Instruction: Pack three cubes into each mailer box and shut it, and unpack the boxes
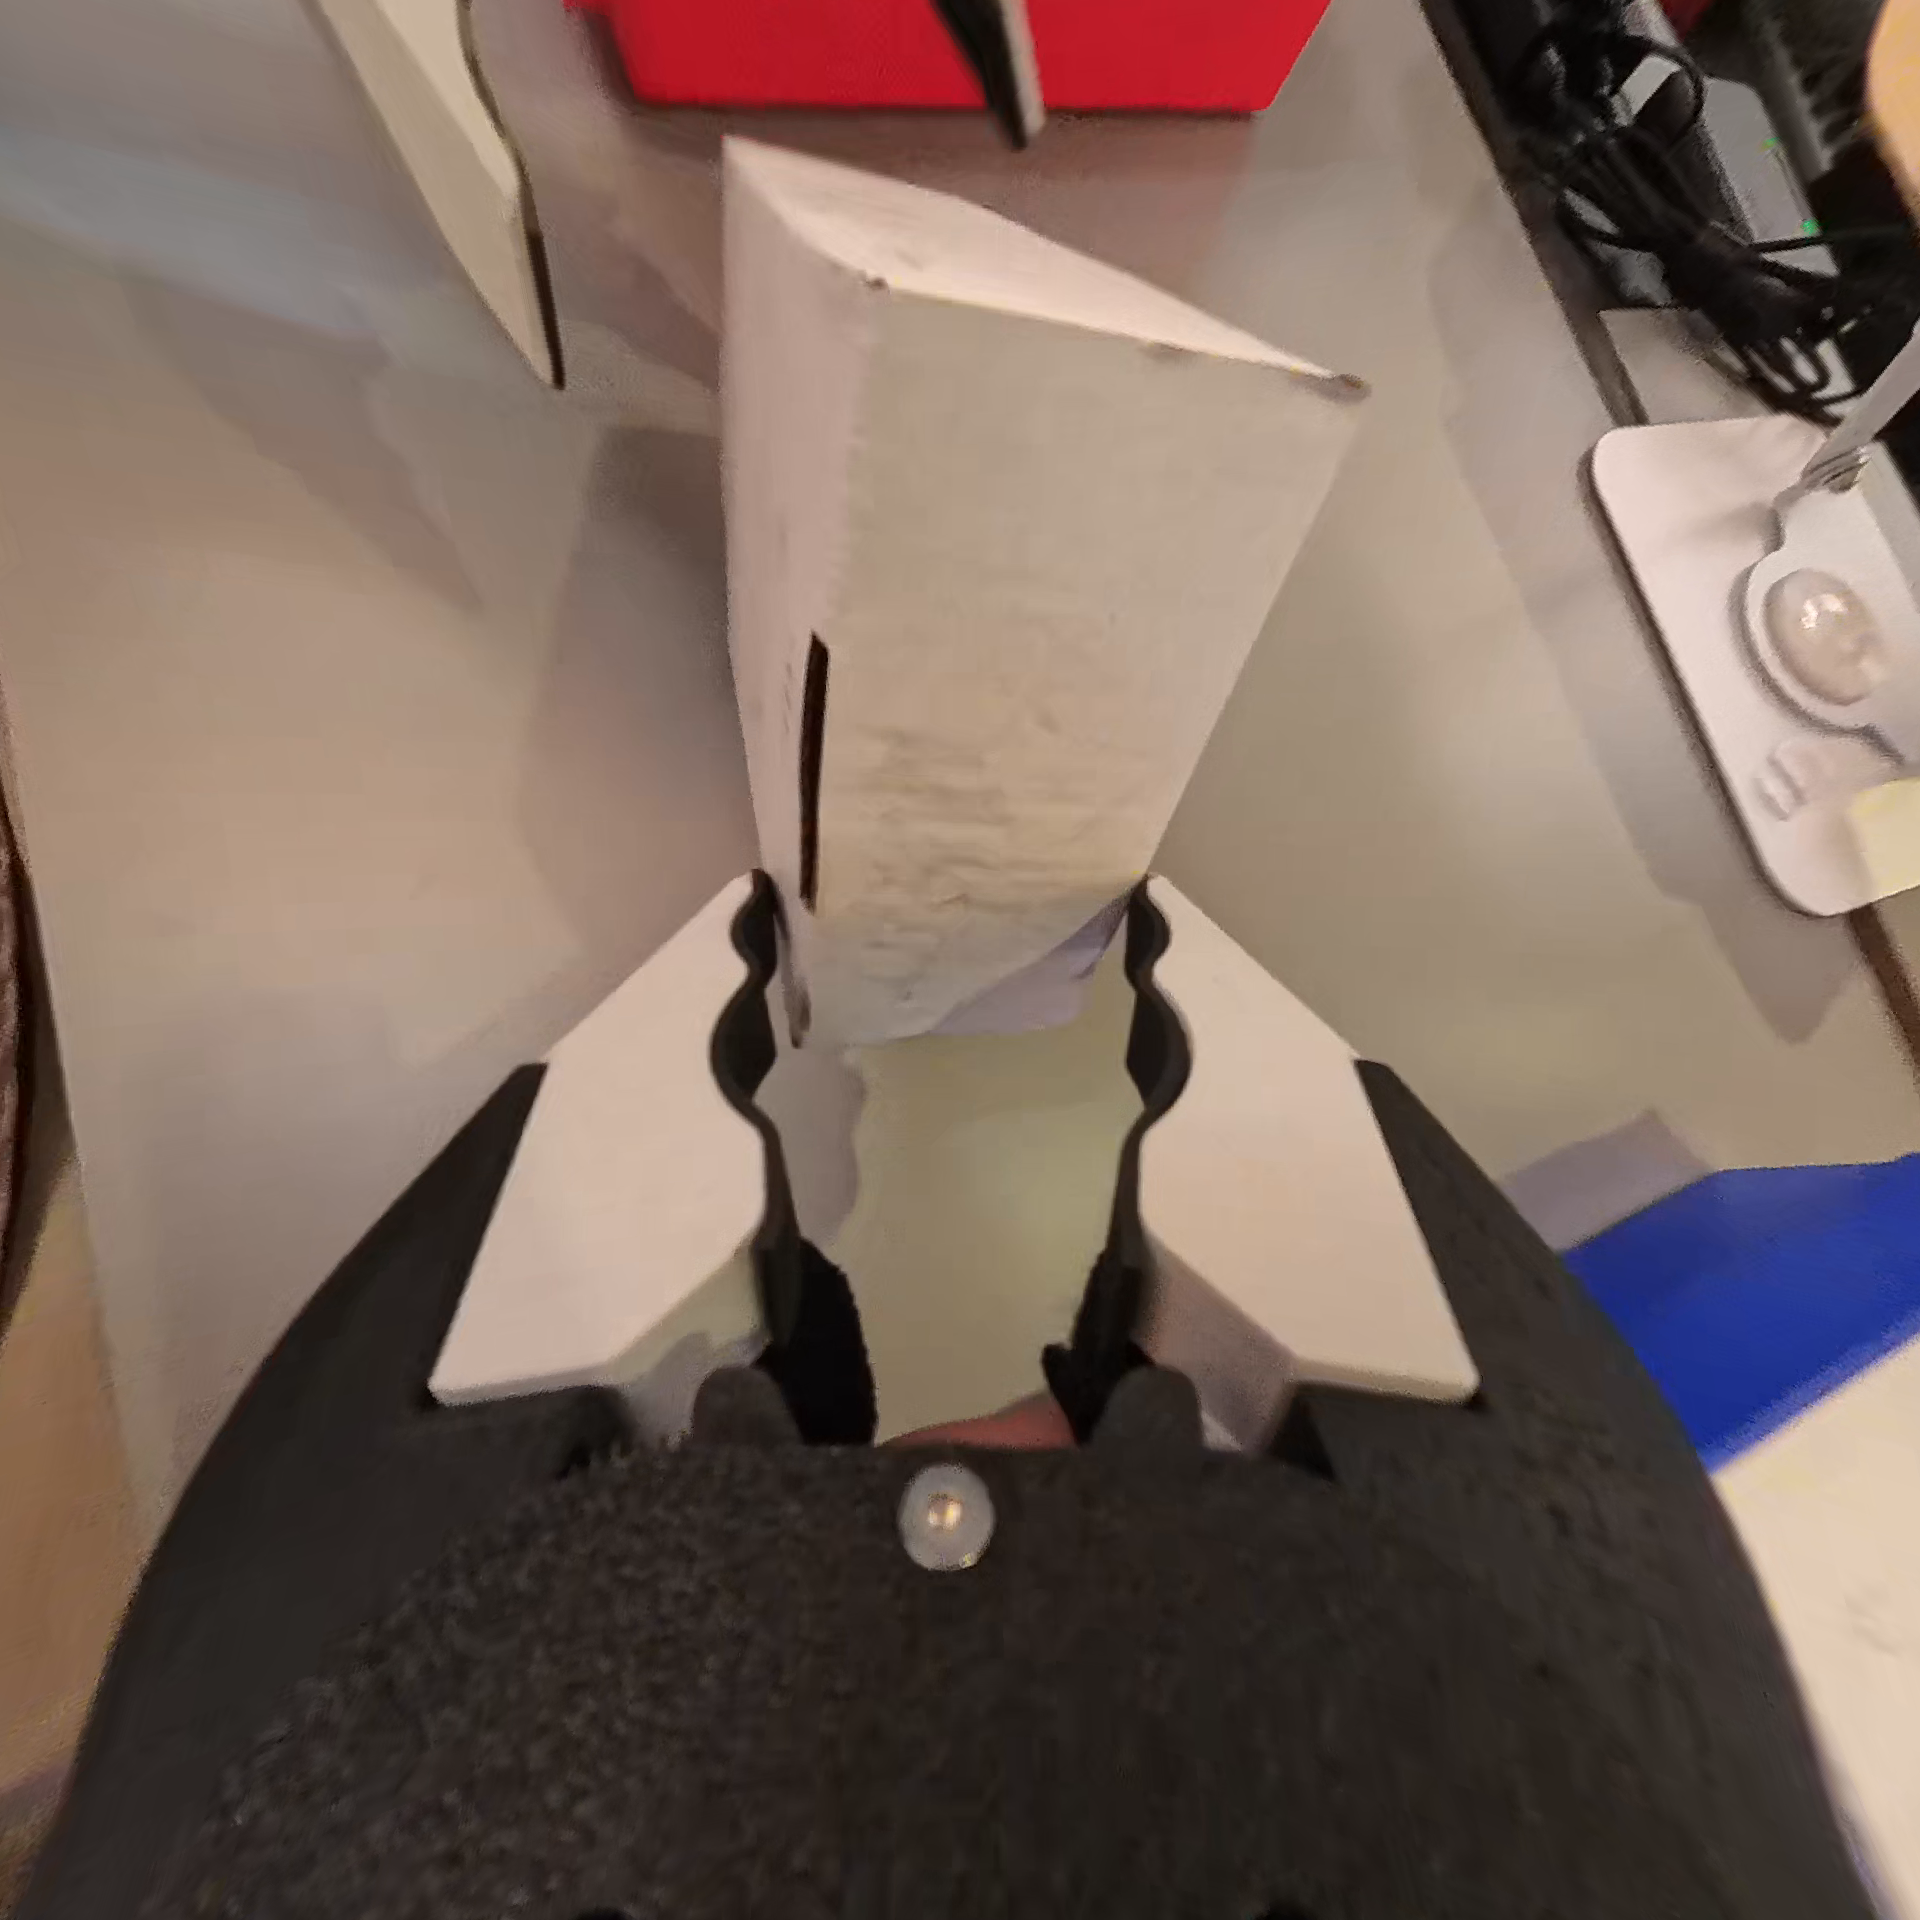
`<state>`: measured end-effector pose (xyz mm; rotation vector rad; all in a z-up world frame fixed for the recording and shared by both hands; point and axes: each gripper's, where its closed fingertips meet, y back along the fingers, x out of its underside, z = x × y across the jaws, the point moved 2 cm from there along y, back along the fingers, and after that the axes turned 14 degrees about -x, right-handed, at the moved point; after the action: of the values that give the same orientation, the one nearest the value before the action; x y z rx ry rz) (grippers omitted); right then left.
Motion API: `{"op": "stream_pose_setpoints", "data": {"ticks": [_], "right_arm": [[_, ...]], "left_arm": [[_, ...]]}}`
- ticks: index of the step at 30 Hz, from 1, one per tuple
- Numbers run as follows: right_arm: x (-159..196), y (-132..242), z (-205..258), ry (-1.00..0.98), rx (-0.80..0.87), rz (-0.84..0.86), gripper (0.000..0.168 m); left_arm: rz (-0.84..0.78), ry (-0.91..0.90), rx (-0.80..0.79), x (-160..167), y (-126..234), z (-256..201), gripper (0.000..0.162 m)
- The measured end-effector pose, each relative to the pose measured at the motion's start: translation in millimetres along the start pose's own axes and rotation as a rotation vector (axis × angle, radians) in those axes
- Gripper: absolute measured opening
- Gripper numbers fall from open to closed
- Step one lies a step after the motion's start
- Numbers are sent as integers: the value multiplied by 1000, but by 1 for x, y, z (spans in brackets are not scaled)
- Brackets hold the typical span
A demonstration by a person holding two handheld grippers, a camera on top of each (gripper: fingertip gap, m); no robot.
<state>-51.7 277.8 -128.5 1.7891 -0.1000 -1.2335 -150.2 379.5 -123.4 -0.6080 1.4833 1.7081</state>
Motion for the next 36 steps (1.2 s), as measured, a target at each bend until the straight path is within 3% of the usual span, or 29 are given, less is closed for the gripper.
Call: {"op": "stream_pose_setpoints", "data": {"ticks": [6,8,12,14,16,17,25,31,34,36], "right_arm": [[-26,4,-3,112,-67,141,67],[-30,3,-3,126,-79,156,67],[-45,1,0,131,-107,110,67],[-54,-1,4,126,-122,65,66],[-61,-3,9,113,-145,16,66],[-62,-3,9,100,-143,-5,66],[-63,19,-2,-91,-74,-420,71],[-54,1,4,-142,-26,-557,80],[-58,-14,15,-118,-104,-509,85],[-52,-25,22,-104,-139,-405,78]], "left_arm": [[35,-189,217,-54,-8,-26,137],[57,-277,267,-73,-2,-28,137],[284,-426,377,-82,-3,-28,118],[438,-479,450,-72,-1,-31,102],[560,-539,455,-55,-1,-26,75],[563,-545,452,-53,-1,-24,75],[407,-373,400,-43,9,-4,72],[-8,55,459,-62,27,5,73],[-187,220,562,-60,33,-9,73],[-251,278,602,-52,33,-19,73]]}}
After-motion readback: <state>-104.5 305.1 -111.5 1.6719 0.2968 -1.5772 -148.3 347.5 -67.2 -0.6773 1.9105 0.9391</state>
